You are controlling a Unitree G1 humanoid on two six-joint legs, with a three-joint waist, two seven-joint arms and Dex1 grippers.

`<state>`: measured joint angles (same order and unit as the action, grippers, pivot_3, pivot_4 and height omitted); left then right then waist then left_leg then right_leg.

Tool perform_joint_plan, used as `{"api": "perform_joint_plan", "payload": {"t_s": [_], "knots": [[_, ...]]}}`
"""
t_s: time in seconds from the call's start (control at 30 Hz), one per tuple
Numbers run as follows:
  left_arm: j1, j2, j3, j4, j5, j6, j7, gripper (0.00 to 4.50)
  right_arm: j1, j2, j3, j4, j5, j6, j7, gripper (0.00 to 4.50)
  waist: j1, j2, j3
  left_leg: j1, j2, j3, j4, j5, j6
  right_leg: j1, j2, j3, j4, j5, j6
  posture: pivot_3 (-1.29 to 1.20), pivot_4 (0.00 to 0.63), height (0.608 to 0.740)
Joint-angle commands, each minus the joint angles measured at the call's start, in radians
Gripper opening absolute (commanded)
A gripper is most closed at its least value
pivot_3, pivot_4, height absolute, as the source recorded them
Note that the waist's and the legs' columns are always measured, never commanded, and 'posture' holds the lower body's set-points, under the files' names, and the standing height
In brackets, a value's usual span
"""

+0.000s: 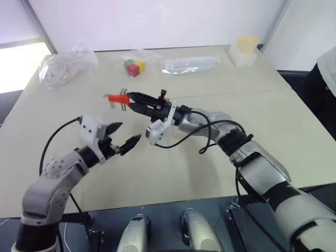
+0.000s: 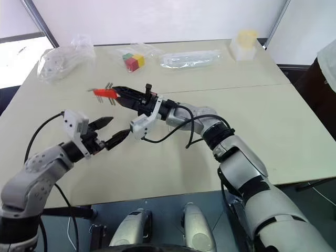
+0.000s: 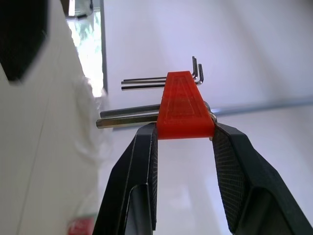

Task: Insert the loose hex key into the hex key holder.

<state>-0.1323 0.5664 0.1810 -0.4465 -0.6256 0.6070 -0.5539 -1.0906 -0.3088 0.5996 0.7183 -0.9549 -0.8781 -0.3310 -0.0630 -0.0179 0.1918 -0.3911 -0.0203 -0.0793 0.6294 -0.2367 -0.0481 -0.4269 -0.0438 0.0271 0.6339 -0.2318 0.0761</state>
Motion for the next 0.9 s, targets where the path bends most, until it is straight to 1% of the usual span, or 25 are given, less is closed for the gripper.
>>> {"api": "perform_joint_plan", "payload": {"t_s": [0.03,0.1,0.23,0.3,0.4,0.6,0.7,0.77,0.9], "knots": [[-0.058,0.04,0.01,0.022,-0.053,0.029,-0.074,4.5,-0.044,-0.029,0.02,-0.032,-0.008,-0.086,-0.003,1.04,-0.001,0.0,0.0,0.0,0.0,0.0,0.0,0.0,0.0,0.0,0.0,0.0,0.0,0.0,0.0,0.0,0.15,0.74],[-0.078,0.055,0.013,0.033,-0.081,0.05,-0.107,4.5,-0.053,-0.036,0.037,-0.015,-0.004,-0.123,0.018,1.04,-0.004,0.0,0.0,0.0,0.0,0.0,0.0,0.0,0.0,0.0,0.0,0.0,0.0,0.0,0.0,0.0,0.15,0.74],[-0.123,0.105,0.049,0.031,-0.212,0.145,-0.182,4.5,-0.075,-0.039,0.091,0.059,-0.032,-0.184,0.045,1.04,-0.006,0.0,0.0,0.0,0.0,0.0,-0.001,0.0,0.0,0.0,0.0,0.0,0.0,0.002,0.003,0.0,0.15,0.74],[-0.122,0.138,0.058,0.029,-0.235,0.162,-0.214,4.5,-0.093,-0.029,0.112,0.109,-0.029,-0.208,0.079,1.04,-0.007,0.0,0.0,0.0,0.0,0.0,0.0,0.0,0.0,0.0,0.0,0.0,0.0,0.002,0.003,0.0,0.15,0.74],[-0.126,0.163,0.064,0.031,-0.244,0.169,-0.228,4.5,-0.112,-0.01,0.106,0.168,0.019,-0.238,0.125,1.04,-0.006,0.0,0.0,0.0,0.0,0.0,0.0,0.0,0.0,0.0,0.0,0.0,0.0,0.002,0.003,0.0,0.15,0.74],[-0.148,0.169,0.068,0.04,-0.243,0.162,-0.219,4.5,-0.156,0.03,0.05,0.298,0.215,-0.303,0.314,1.04,-0.005,0.0,0.0,0.0,0.0,-0.001,0.0,0.0,0.0,0.0,0.0,0.0,0.0,0.002,0.003,0.0,0.15,0.74],[-0.146,0.164,0.063,0.043,-0.233,0.155,-0.211,4.5,-0.186,0.027,0.038,0.319,0.244,-0.307,0.365,1.04,-0.005,0.0,0.0,0.0,0.0,-0.002,0.0,0.0,0.0,0.0,0.0,0.0,0.0,0.002,0.003,0.0,0.15,0.74],[-0.135,0.161,0.063,0.041,-0.225,0.148,-0.207,4.5,-0.202,0.024,0.03,0.329,0.289,-0.325,0.424,1.04,-0.005,0.0,0.0,0.0,0.0,-0.002,0.0,0.0,0.0,0.0,0.0,0.0,0.0,0.002,0.003,0.0,0.15,0.74],[-0.12,0.176,0.085,0.048,-0.218,0.14,-0.209,4.5,-0.23,-0.007,0.014,0.319,0.346,-0.364,0.508,1.04,-0.005,0.0,0.001,0.0,0.0,-0.002,0.0,0.0,0.0,0.0,0.0,0.0,0.0,0.002,0.003,0.0,0.15,0.74]]}}
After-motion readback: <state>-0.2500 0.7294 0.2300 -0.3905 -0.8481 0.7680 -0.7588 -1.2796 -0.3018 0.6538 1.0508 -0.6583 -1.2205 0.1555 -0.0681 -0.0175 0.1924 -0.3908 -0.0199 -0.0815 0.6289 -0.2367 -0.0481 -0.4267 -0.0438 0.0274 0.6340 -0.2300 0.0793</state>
